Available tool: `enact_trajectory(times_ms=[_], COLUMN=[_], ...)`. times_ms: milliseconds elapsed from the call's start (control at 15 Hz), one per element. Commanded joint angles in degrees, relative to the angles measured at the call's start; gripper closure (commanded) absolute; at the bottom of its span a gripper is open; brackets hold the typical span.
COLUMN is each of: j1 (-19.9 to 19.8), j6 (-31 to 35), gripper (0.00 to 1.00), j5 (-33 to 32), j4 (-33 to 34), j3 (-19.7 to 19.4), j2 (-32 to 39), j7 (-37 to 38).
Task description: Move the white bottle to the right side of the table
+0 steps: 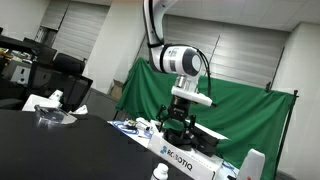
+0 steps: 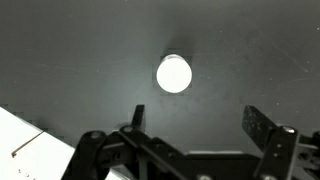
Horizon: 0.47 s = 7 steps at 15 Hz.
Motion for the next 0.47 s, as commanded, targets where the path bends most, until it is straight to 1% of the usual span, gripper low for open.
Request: enact_trajectory(times_ms=[0, 133, 400], j1=[0.85, 0.97, 1.02], j6=[-1.3, -1.71, -1.45], gripper=[0.0, 0.0, 0.0], j5=[0.54, 0.54, 0.51], j4=[0.06, 0.0, -0.04], j3=[-0.97, -1.1, -1.08], j2=[-1.1, -1.85, -0.89], j7=[-0.71, -0.86, -0.84])
